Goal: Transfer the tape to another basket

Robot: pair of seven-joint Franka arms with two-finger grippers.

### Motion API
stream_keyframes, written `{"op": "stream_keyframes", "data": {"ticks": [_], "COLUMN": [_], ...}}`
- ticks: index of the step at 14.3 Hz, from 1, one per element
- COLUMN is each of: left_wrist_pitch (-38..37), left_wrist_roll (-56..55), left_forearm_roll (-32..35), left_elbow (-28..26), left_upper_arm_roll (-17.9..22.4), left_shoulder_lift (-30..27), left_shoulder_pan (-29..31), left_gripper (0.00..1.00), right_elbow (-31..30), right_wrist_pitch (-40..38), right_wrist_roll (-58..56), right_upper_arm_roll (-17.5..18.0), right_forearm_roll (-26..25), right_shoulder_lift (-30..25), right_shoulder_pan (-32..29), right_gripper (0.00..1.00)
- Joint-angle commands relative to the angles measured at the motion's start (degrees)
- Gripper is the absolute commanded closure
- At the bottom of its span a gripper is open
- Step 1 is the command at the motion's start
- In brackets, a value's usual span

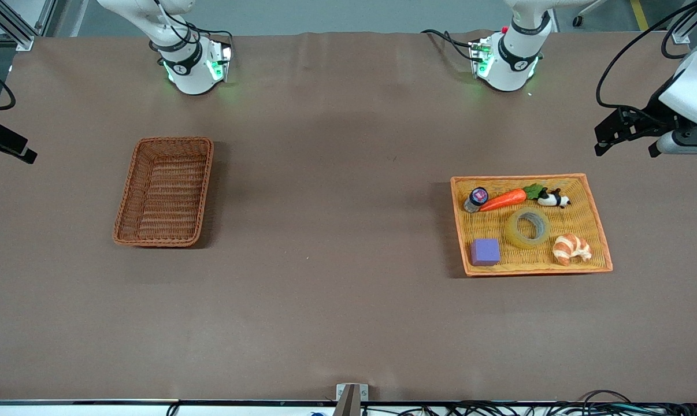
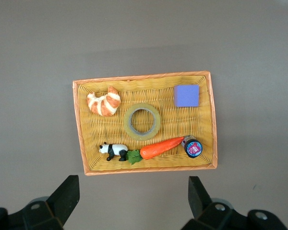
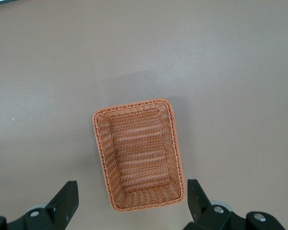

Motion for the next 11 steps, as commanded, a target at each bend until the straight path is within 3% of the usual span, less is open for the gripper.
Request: {"op": "stream_keyframes", "data": {"ticks": [1,4,8,11], "left_wrist_pitch": [-0.6,2.6,20.7,27.1], "left_wrist_roll": [-0.1,-1.8,-6.5,-5.9], "left_forearm_roll": [3.5,4.5,4.6,4.6], "left_elbow": [4.7,2.8,-11.8,-14.9], "left_upper_arm_roll": [-0.1,0.0,-0.1,-0.1], "left_shoulder_lift": [4.6,6.6,8.0,14.8], "left_shoulder_pan": [-0.1,0.0,3.1,4.7], "left_gripper": [0.00,0.00,0.00,0.00], "right_elbow": [-0.2,-0.2,-0.2,-0.2], "right_wrist_pitch": [0.4,0.4,0.4,0.4], "right_wrist_roll": [-0.5,-0.5,-0.5,-0.5], "right_upper_arm_roll": [1.0,1.0,1.0,1.0], "right_forearm_roll": [-0.1,-0.2,-0.2,-0.1], "right_shoulder_lift": [0.0,0.0,0.0,0.0], "right_shoulder_pan": [-1.3,-1.4,-1.4,-1.4], "right_gripper": [0.00,0.00,0.00,0.00]}}
